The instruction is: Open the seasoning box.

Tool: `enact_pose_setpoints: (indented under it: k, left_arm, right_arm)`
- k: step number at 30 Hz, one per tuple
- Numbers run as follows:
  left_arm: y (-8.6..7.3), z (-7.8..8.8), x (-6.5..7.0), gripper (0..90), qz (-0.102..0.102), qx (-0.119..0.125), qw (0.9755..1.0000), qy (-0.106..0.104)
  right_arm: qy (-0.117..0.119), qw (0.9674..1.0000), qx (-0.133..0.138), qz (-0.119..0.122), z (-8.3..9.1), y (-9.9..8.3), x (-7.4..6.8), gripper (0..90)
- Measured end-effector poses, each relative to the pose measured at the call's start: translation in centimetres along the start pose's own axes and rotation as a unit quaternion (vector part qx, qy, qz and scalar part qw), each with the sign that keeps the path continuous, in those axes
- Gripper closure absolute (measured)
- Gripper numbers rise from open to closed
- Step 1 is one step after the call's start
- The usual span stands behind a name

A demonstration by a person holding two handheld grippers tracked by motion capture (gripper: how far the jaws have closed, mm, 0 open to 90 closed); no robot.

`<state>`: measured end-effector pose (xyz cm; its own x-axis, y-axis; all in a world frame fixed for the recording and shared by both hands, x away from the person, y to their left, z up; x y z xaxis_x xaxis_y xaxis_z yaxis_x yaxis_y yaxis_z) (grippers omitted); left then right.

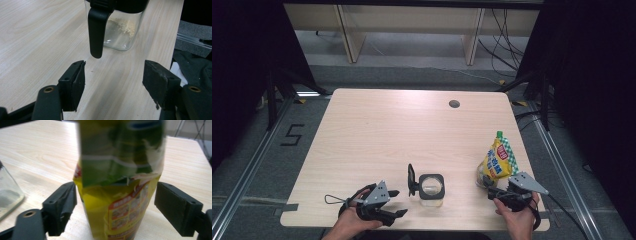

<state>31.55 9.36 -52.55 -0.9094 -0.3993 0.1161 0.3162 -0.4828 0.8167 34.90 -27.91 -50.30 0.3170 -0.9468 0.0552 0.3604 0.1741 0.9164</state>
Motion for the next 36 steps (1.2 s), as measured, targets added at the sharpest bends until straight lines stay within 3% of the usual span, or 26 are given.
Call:
enact_pose_setpoints:
  k: [1,5,6,7,9,11,13,15,16,17,20,21,22,27,29,30,36]
  left_arm:
    - [-0.1,0.1,-0.1,34.0,-0.002,-0.011,0.9999,0.004]
    - [-0.2,0.1,-0.1,34.2,-0.003,-0.012,0.9999,0.004]
    - [-0.1,0.2,-0.1,34.3,-0.003,-0.014,0.9999,0.005]
    - [-0.1,0.0,0.0,34.7,0.0,-0.003,1.0,0.001]
    - [-0.2,0.0,-0.1,35.3,-0.006,-0.009,0.9999,0.005]
    - [-0.3,-0.1,0.0,35.3,-0.005,-0.013,0.9999,0.003]
    - [-0.2,-0.1,0.1,35.2,-0.004,-0.01,0.9999,0.0]
    - [-0.1,0.0,-0.1,35.2,-0.017,-0.01,0.9998,0.0]
    - [-0.2,0.0,0.0,35.3,-0.006,-0.007,1.0,0.003]
    - [-0.1,0.1,-0.1,35.4,-0.016,-0.01,0.9998,0.0]
    - [-0.1,0.0,0.0,35.4,-0.011,-0.007,0.9999,0.001]
    - [-0.1,0.0,-0.1,35.3,-0.021,-0.009,0.9997,-0.001]
    - [-0.2,-0.1,0.1,35.3,-0.004,-0.005,1.0,-0.003]
    - [-0.1,-0.1,0.0,35.3,-0.006,-0.006,1.0,-0.002]
    - [-0.1,-0.1,0.0,35.2,-0.006,-0.006,1.0,-0.001]
    - [-0.1,-0.1,0.1,35.2,-0.006,-0.005,1.0,-0.002]
    - [0.0,0.1,0.2,35.1,-0.005,0.004,1.0,-0.004]
  right_arm:
    - [-0.004,1.0,0.002,-0.001,0.0,0.1,0.0,19.3]
    - [-0.006,0.9998,0.019,-0.004,-0.3,0.4,0.4,23.4]
    - [0.004,0.9994,0.01,-0.033,-0.3,0.3,0.1,25.3]
    - [0.014,0.9995,0.006,-0.029,-0.4,0.3,0.3,27.1]
    - [0.022,0.9994,-0.004,-0.024,-0.3,0.4,0.4,34.3]
    - [0.019,0.9996,0.006,0.018,-0.1,0.7,0.8,39.2]
    - [0.026,0.9995,-0.004,0.017,0.1,0.9,1.1,41.8]
    - [0.033,0.9993,-0.001,0.017,0.2,1.0,1.6,42.7]
    - [0.038,0.9991,0.001,0.021,0.2,1.0,2.0,42.9]
    - [0.04,0.9989,0.005,0.025,0.1,1.0,2.4,43.1]
    - [0.053,0.9985,-0.004,0.01,0.2,0.9,2.7,44.5]
    - [0.051,0.9983,0.005,0.027,0.0,1.0,3.1,44.6]
    - [0.055,0.9983,0.004,0.019,0.1,1.0,3.2,44.6]
    - [0.049,0.9986,0.009,0.015,0.1,0.9,2.8,43.1]
    - [0.043,0.9988,0.016,0.02,-0.2,0.9,2.8,39.1]
    - [0.039,0.9991,0.012,0.01,-0.3,0.8,2.6,35.9]
    - [0.022,0.9996,0.016,0.008,-1.2,0.3,1.8,29.7]
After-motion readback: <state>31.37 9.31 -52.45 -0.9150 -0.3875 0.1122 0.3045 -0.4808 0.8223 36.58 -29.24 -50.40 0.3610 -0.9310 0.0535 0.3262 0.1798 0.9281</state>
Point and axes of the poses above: each handheld gripper's, and its own axes: z roughly backward along the jaws, y roughly out of its top, x roughly to its right, the point moved 4 cm from there along -z, roughly forward along the jaws, and after that the axes turned 5 degrees about -y, right-handed, at the moved point
